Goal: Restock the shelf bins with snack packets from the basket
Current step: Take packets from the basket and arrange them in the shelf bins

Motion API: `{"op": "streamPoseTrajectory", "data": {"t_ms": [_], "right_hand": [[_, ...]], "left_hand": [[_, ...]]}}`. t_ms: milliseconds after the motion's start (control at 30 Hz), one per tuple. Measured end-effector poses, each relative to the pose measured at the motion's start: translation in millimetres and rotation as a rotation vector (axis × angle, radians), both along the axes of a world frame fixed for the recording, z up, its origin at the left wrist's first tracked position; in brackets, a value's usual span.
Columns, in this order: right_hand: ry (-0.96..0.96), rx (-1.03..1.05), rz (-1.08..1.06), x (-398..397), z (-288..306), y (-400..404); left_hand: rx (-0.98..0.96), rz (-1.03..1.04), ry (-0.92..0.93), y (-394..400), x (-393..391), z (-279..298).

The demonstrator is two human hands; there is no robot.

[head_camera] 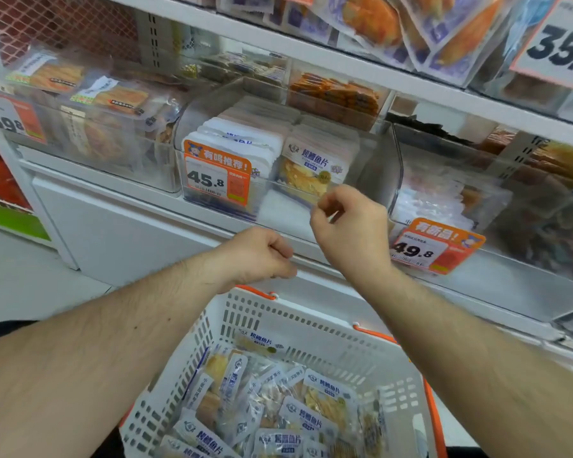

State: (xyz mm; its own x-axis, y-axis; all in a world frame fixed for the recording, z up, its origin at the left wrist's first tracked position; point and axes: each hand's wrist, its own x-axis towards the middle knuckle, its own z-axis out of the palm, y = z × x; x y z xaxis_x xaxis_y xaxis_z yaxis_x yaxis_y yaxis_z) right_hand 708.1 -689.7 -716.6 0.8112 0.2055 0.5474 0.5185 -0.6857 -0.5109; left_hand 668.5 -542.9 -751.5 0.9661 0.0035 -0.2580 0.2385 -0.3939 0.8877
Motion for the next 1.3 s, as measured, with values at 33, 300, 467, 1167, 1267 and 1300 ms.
{"op": "streamPoseTrajectory", "data": {"t_ms": [33,300,467,1167,1267,1300], "right_hand": [[0.064,0.022,0.002,-5,-10,-2],[0.628,-0.117,0.017,-33,-146,-16],[0.959,-0.407,0.123,-57,-226,-14],[1.204,-0.712,0.442,-103,-287,14],[1.155,-0.626,0.445,-78,-248,5],[1.13,-0.596,0.436,-68,-235,0]], "left_hand": [[0.046,-0.028,0.015,-1,-3,-2],[0.653,-0.481,0.162,-2,-23,-28],[0.744,-0.655,0.266,-5,-25,-38],[0.745,-0.682,0.277,-12,-4,-41],[0.731,-0.635,0.263,-7,-3,-37],[0.725,-0.617,0.259,-6,-3,-36]]}}
